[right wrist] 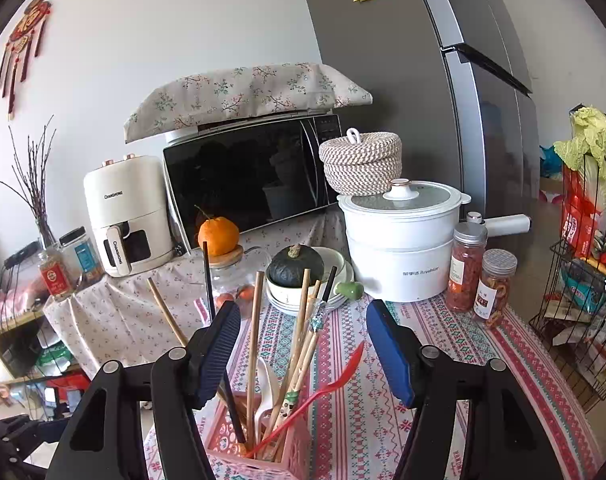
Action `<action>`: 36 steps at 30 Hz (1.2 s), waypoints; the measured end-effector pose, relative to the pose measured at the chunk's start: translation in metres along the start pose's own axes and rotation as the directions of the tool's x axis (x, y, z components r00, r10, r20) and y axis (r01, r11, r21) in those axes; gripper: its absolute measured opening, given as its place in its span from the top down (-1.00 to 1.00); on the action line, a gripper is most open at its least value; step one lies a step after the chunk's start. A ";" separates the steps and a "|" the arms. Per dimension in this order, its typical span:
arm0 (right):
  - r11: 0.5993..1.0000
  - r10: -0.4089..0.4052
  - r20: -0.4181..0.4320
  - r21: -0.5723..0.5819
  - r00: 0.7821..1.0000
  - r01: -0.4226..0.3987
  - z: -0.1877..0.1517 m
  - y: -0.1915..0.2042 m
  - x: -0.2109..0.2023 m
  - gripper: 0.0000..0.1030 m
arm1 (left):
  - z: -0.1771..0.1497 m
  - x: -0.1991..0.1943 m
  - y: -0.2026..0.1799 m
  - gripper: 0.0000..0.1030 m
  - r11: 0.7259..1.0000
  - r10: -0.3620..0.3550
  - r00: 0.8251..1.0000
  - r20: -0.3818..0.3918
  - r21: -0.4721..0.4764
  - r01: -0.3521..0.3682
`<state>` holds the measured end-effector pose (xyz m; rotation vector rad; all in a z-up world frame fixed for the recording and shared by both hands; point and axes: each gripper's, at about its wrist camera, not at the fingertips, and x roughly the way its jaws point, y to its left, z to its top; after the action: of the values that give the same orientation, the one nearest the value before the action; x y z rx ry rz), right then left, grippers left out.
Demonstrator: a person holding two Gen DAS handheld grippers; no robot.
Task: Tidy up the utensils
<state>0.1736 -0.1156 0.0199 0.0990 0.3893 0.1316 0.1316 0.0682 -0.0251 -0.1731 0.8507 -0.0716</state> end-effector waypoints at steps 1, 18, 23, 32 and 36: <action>1.000 0.005 -0.009 0.005 1.000 -0.005 0.002 -0.001 -0.003 -0.60 | -0.001 -0.001 -0.002 -0.84 1.000 0.007 1.000 0.003 0.004 -0.007; 0.998 -0.064 -0.222 -0.003 0.973 0.065 0.010 -0.053 -0.066 -1.00 | -0.024 -0.047 -0.032 -0.99 0.992 0.122 0.992 0.030 0.024 -0.123; 0.990 -0.114 -0.229 -0.108 0.967 0.091 0.005 -0.052 -0.094 -1.00 | -0.030 -0.072 -0.042 -0.99 0.989 0.149 0.984 0.101 0.006 -0.150; 0.987 -0.104 -0.232 -0.145 0.967 0.071 0.001 -0.055 -0.132 -1.00 | -0.038 -0.095 -0.063 -0.99 0.991 0.131 0.974 0.185 0.003 -0.134; 0.989 -0.093 -0.251 -0.139 0.963 0.059 0.000 -0.056 -0.134 -1.00 | -0.038 -0.096 -0.069 -0.99 0.992 0.121 0.973 0.198 0.006 -0.125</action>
<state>0.0570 -0.1907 0.0627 -0.0633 0.6421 0.0934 0.0406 0.0080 0.0338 -0.1078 0.6610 0.0535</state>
